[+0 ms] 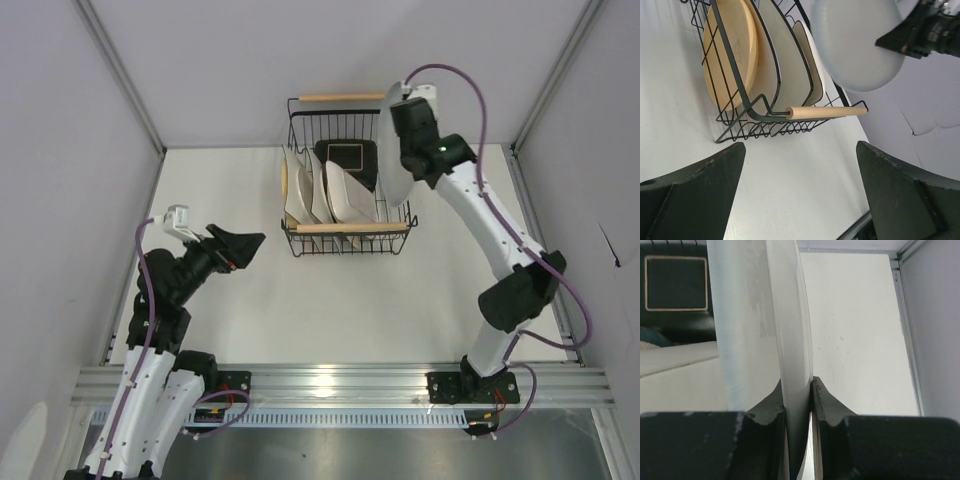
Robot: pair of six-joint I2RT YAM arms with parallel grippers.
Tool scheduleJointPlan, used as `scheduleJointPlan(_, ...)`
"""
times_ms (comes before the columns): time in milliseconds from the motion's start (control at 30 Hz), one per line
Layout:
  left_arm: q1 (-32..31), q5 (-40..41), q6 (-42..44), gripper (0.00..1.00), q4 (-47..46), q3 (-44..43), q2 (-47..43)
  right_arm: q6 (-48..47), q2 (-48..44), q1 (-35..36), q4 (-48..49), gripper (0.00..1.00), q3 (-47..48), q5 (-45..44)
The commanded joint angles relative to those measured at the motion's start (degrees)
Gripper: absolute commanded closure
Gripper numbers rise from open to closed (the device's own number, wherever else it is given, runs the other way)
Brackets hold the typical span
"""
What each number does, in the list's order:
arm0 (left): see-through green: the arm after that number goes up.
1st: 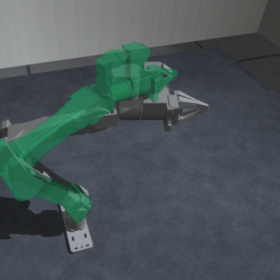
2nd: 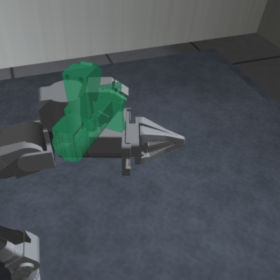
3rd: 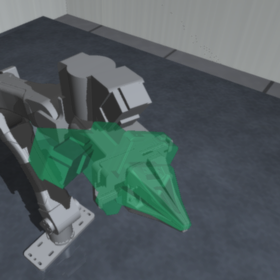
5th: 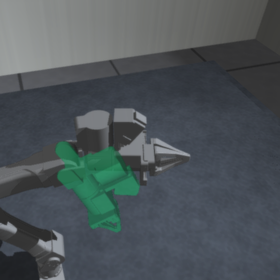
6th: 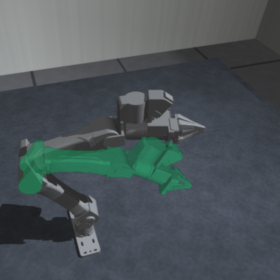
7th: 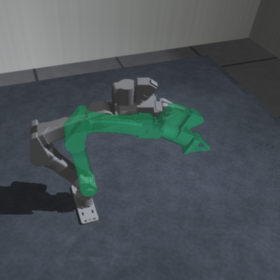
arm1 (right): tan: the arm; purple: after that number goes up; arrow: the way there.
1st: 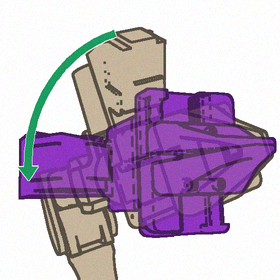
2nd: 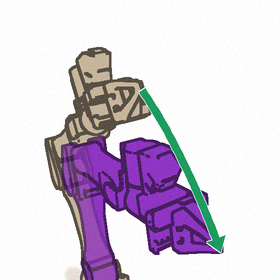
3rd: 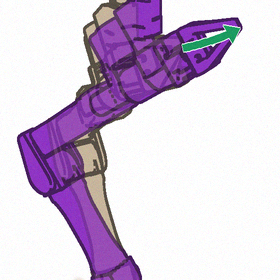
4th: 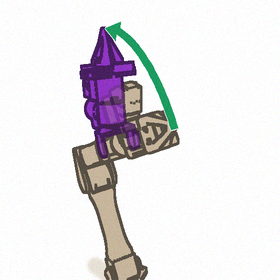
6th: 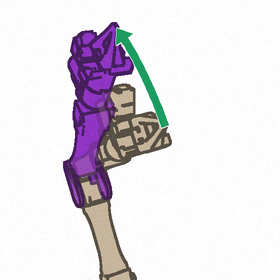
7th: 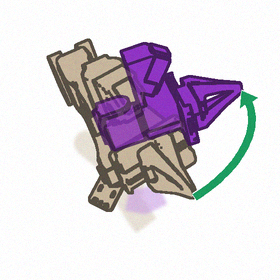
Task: Unload the plates from the dish rack
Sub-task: Grab a plate with the right arm, then place the plate on the table
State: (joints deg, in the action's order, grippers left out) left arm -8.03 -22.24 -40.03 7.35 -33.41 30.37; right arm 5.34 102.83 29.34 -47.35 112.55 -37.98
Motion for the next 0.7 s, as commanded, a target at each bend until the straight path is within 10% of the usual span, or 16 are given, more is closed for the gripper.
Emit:
scheduleJointPlan(0,-0.1,-0.3,-0.2,0.00,-2.5,-1.0,0.6,6.2,-12.2,-5.7,9.9,1.00,-1.2,4.2)
scheduleJointPlan(667,-0.1,-2.8,-2.9,0.00,-6.5,-1.6,3.0,19.7,-32.5,-40.0,18.2,1.00,-34.9,37.5)
